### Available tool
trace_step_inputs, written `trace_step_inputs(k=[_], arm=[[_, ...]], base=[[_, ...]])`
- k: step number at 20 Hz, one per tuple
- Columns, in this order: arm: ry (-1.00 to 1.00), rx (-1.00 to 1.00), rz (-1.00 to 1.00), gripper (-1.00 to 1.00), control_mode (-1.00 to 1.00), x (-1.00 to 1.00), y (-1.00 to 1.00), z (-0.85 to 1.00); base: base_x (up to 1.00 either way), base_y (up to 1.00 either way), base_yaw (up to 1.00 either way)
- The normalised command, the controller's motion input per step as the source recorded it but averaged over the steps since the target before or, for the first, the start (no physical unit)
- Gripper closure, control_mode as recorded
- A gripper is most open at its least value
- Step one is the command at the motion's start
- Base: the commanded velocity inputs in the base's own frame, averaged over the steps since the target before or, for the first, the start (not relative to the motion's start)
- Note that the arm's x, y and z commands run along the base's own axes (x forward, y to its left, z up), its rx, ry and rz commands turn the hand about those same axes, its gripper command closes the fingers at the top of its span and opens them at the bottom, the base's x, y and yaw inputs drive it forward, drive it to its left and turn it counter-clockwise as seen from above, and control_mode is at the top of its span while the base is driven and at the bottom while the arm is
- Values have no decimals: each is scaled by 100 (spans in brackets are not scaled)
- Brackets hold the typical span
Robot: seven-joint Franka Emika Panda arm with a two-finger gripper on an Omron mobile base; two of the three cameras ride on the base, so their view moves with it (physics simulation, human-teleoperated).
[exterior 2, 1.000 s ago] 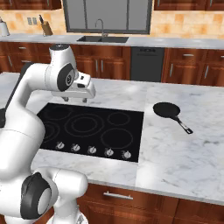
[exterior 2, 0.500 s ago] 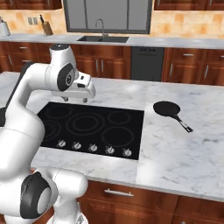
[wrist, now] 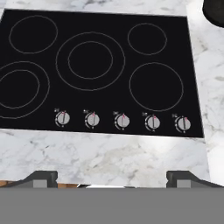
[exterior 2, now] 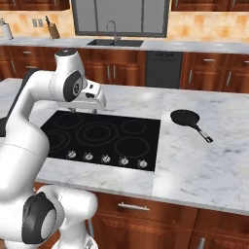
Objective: Place both pans onto different burners. Then place the lemon and the fish on different pans.
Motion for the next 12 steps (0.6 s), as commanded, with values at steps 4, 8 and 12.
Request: trace_step_inputs(k=[4, 8, 12], arm=[[0, 0, 0, -100, 100, 0, 0, 0], [0, 0, 0, -100, 100, 0, 0, 0], [0, 0, 0, -100, 100, 0, 0, 0]], base=[[0, -41, 0], [0, -59, 0], [0, -60, 0]])
